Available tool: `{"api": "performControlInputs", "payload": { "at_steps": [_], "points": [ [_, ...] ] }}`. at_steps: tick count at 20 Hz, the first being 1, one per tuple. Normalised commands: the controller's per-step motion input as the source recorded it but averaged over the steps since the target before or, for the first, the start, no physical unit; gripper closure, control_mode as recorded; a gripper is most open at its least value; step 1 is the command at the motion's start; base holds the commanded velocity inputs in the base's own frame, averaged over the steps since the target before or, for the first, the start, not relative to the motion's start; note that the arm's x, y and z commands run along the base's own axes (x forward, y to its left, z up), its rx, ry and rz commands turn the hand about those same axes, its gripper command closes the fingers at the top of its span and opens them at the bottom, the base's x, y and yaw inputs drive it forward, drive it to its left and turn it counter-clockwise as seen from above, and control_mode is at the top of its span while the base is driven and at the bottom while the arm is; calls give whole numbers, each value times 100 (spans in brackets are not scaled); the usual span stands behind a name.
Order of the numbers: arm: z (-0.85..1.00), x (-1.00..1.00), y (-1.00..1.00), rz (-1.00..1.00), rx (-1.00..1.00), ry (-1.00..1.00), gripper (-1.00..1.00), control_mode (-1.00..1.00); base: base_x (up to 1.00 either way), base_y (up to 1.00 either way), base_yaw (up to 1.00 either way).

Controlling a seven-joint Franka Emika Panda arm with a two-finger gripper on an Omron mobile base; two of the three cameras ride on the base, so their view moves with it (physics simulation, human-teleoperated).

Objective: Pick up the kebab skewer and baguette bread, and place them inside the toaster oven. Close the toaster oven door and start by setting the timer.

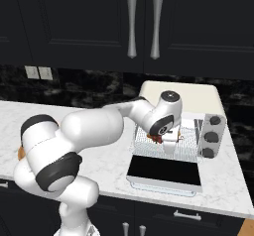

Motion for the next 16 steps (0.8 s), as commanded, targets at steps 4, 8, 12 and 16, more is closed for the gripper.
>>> {"api": "performControlInputs", "payload": {
  "at_steps": [4, 8, 12, 16],
  "points": [
    [0, 22, 0, 0, 0, 0, 100, -100, 0, 0, 0],
    [0, 20, 0, 0, 0, 0, 100, -100, 0, 0, 0],
    [0, 10, 0, 0, 0, 0, -100, -100, 0, 0, 0],
    [0, 0, 0, 0, 0, 0, -100, -100, 0, 0, 0]
  ]
}}
